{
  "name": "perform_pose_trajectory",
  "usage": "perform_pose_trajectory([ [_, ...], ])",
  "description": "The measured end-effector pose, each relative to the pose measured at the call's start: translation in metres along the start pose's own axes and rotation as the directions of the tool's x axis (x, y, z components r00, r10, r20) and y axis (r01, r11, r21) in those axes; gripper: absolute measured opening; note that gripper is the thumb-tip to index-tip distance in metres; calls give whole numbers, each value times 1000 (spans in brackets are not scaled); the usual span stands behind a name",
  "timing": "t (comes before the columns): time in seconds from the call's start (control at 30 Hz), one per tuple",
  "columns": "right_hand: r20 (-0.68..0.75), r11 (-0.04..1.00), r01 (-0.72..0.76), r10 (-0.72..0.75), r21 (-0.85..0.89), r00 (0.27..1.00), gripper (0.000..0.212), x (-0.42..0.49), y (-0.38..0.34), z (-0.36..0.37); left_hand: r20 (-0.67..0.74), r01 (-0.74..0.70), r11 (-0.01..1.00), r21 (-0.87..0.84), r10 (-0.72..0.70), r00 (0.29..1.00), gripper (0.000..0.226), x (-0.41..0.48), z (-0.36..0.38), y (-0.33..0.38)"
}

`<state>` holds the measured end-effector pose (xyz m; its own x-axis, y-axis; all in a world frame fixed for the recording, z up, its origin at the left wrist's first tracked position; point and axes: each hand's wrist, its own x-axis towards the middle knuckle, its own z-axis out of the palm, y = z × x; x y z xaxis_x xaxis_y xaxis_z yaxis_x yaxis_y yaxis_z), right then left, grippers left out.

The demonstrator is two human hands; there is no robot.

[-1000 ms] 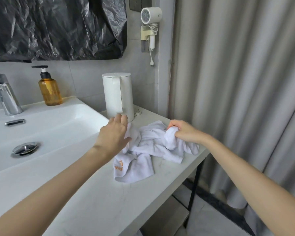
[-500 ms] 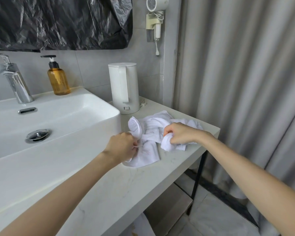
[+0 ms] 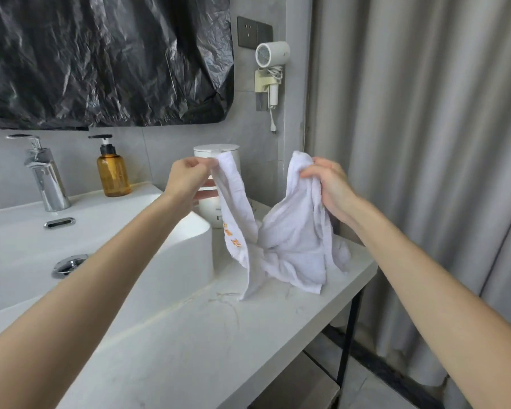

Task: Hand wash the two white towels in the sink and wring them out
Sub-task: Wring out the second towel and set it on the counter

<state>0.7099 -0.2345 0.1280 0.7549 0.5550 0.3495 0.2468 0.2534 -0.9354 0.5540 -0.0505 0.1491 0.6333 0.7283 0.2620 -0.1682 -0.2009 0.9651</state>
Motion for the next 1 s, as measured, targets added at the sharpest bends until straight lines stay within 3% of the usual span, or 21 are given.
perform_pose_trajectory([
  [0.07, 6, 988, -27, 26, 154, 1000, 11, 6, -30, 11, -20, 22, 999, -49, -23, 1000, 17, 8, 5, 16],
  [0.13, 130, 979, -59, 35, 193, 991, 28, 5, -49, 21, 1, 60, 993, -98, -60, 998, 16, 12, 10, 25],
  [0.27, 287, 998, 24, -39, 57, 957, 21, 4, -47, 27, -6, 82, 996, -44, -82, 997, 24, 20, 7, 16],
  [0.37, 240, 987, 88, -53, -137, 969, 16, 2, -27, 25, -9, -1, 986, 168, 3, 1000, 31, 18, 0, -7],
  [0.53, 165, 973, 18, 20, -229, 986, 6, -6, -1, 20, 201, -14, 945, 327, -55, 978, 26, -11, 0, -65],
  [0.67, 78, 912, 12, 22, -410, 997, 2, -13, 14, 11, 429, -197, 738, 645, -137, 893, 32, -30, -2, -97],
  [0.73, 63, 881, -3, 37, -474, 997, 7, -14, 22, 5, 543, -281, 628, 726, -273, 794, 53, -40, -3, -105],
  [0.8, 65, 846, -4, 46, -533, 997, 12, -14, 30, 1, 532, -352, 467, 812, -342, 774, 73, -48, -1, -113],
  [0.9, 153, 707, 47, 87, -705, 984, 41, -22, 42, -2, 404, -312, 383, 869, -188, 895, 73, -58, 5, -132],
  [1.0, 280, 427, 144, 275, -893, 920, 72, -40, 65, 4, 300, -199, 405, 892, -201, 933, 77, -60, 14, -137],
])
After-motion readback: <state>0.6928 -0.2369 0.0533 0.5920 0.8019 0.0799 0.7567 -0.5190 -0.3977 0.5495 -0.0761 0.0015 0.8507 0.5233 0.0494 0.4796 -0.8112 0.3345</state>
